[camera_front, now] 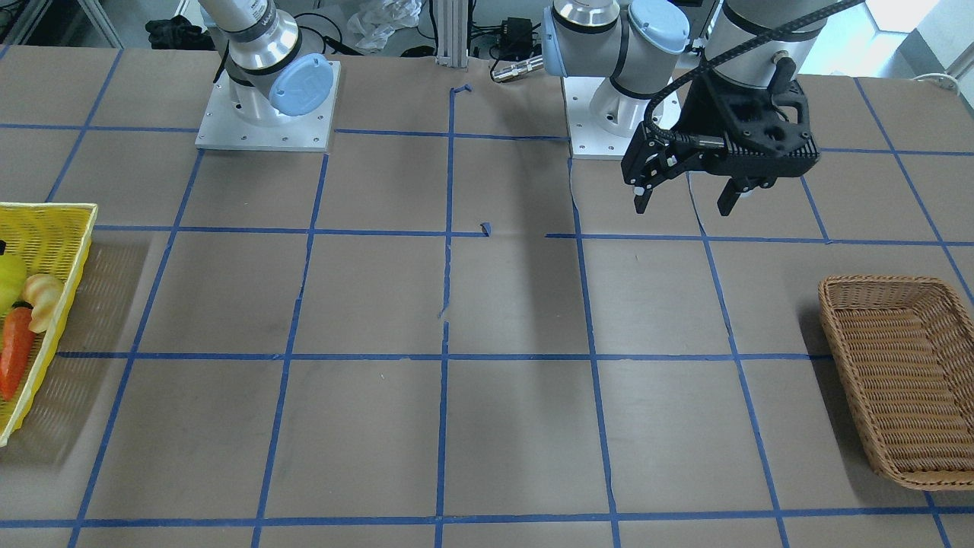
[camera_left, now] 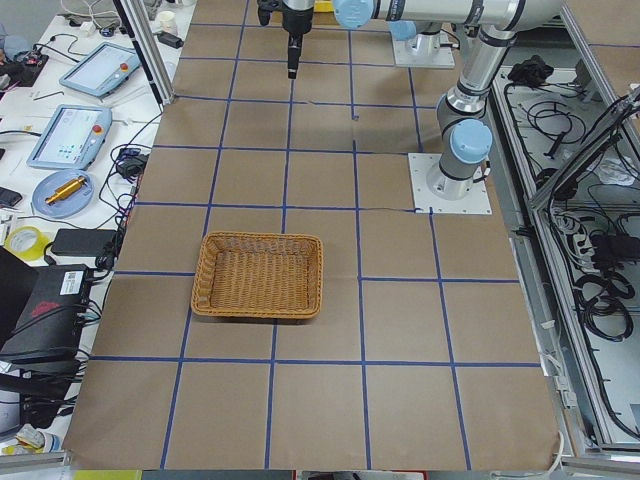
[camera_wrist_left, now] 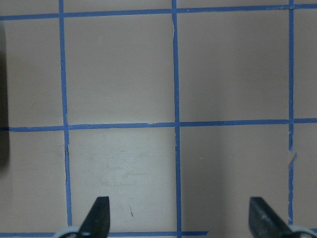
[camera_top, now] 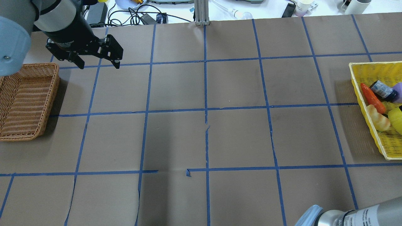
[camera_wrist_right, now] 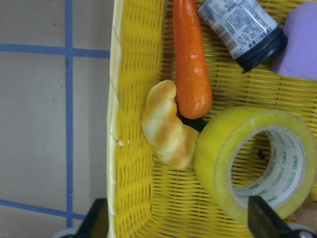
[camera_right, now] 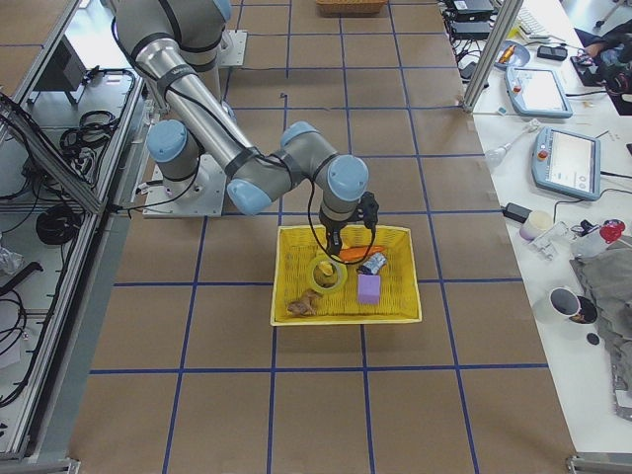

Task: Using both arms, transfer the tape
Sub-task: 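Reach the right gripper into the yellow basket and grasp the yellow tape roll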

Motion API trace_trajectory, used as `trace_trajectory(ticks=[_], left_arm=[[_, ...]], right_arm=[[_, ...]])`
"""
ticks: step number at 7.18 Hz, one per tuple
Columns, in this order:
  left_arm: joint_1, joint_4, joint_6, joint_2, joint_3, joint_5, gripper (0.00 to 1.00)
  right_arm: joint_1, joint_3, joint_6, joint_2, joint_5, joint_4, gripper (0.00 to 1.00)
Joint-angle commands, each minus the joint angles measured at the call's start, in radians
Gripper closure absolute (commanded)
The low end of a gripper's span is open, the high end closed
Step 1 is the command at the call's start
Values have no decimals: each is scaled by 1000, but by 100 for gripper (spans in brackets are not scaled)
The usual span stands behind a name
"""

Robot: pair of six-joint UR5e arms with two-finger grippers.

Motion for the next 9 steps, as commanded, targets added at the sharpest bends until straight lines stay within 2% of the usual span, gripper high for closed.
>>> trace_trajectory(ticks=[1, 2, 3, 4, 5, 6, 8, 9], left_arm=[[0, 0, 0, 0, 0, -1, 0], [0, 0, 0, 0, 0, 0, 0], [-1, 0, 0, 0, 0, -1, 0], [0, 0, 0, 0, 0, -1, 0], [-1, 0, 0, 0, -2, -1, 0], [0, 0, 0, 0, -2, -3, 0], [-1, 0, 0, 0, 0, -1, 0], [0, 0, 0, 0, 0, -1, 0]], right_arm=[[-29, 4, -23, 63, 31, -22, 0], [-31, 3, -23, 82, 31, -23, 0], [-33, 1, -21, 101, 31, -28, 16], [-33, 3, -17, 101, 29, -37, 63], [-33, 4, -18, 101, 29, -37, 91], [-33, 1, -8, 100, 19, -37, 100], [-29, -9, -5, 68, 11, -17, 100], [-19, -9, 17, 11, 12, 16, 100]])
